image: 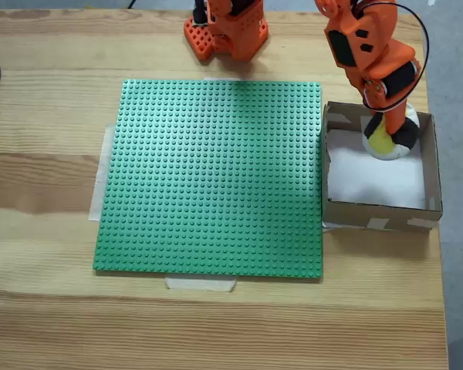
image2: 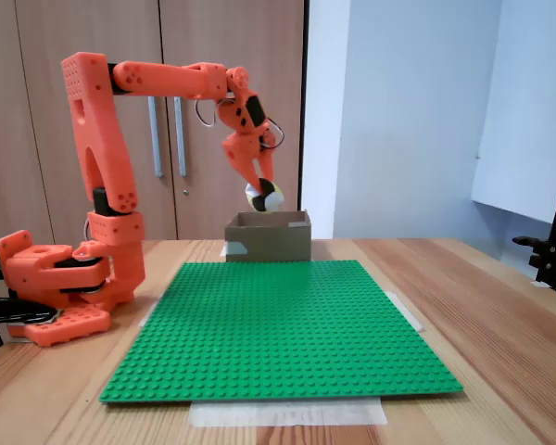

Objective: Pick the ball and put it in the box.

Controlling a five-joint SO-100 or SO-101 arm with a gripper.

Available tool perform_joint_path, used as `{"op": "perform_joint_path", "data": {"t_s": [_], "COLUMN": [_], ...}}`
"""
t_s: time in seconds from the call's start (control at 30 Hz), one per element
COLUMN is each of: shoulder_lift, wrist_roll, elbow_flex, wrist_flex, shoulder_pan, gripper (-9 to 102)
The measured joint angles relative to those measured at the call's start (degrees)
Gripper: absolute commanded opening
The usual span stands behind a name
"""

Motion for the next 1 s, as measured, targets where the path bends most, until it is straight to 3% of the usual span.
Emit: {"op": "perform_joint_path", "data": {"t_s": [0.7, 1.0], "shoulder_lift": [-8.1, -8.2], "wrist_roll": [0.1, 1.1], "elbow_flex": [-2.0, -1.9], "wrist_flex": [-2.7, -3.3], "shoulder_pan": [0.9, 1.7], "gripper": [2, 11]}}
